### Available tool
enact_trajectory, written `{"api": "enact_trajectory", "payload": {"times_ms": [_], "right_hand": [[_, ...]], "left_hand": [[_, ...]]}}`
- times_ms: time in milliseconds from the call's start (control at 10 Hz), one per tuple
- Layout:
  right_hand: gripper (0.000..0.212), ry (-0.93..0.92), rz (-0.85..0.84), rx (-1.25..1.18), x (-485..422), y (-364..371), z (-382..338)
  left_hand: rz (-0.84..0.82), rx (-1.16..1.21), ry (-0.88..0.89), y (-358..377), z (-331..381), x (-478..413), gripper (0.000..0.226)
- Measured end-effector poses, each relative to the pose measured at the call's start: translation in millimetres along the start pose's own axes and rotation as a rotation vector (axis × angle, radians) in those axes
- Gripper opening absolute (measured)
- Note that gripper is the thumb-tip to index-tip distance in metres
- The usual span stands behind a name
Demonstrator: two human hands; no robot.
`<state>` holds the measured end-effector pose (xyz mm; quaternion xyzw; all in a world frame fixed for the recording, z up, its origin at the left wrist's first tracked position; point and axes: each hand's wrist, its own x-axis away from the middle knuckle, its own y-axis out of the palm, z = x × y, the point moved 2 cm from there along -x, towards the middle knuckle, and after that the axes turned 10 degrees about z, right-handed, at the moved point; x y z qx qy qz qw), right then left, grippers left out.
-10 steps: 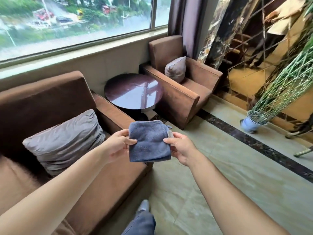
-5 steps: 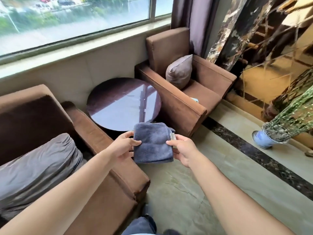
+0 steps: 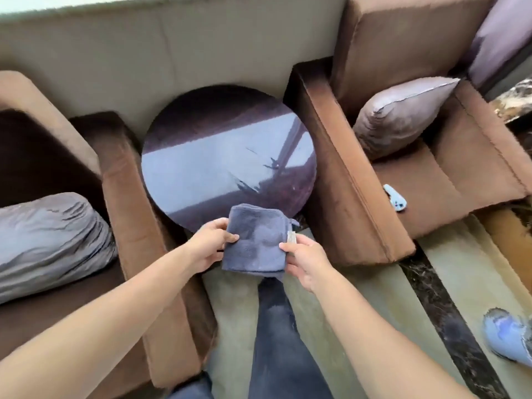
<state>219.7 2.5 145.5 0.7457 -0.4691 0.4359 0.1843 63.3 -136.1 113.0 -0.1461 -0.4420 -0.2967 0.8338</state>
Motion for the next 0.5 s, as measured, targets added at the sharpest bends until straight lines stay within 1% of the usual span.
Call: {"api": "enact_trajectory", "payload": {"times_ms": [100,200,300,400,500], "right_hand": [[0.024,0.012,-0.061,0.131,-88.0,21.1,-37.2],[0.027,-0.032,-0.106,0.254,-162.5,51.7,-67.6],[0.03,-0.077,-0.151,0.37,-209.9,78.0,-83.9],[0.025,-0.129,-0.206,0.523,-224.9,92.4,-92.9],[0.032,-0.191,-0.211,0.609,-224.7,86.8,-99.7]], "left_hand": [[0.159,0.093,-0.035,16.4,21.7,-65.0,0.026],[0.322,0.159,-0.047,22.3,33.7,-120.1,0.027],[0.428,0.25,-0.082,21.5,33.6,-153.6,0.029],[0.453,0.236,-0.131,21.1,28.4,-165.5,0.038],[0.514,0.267,-0.178,18.6,32.3,-161.2,0.058]]}}
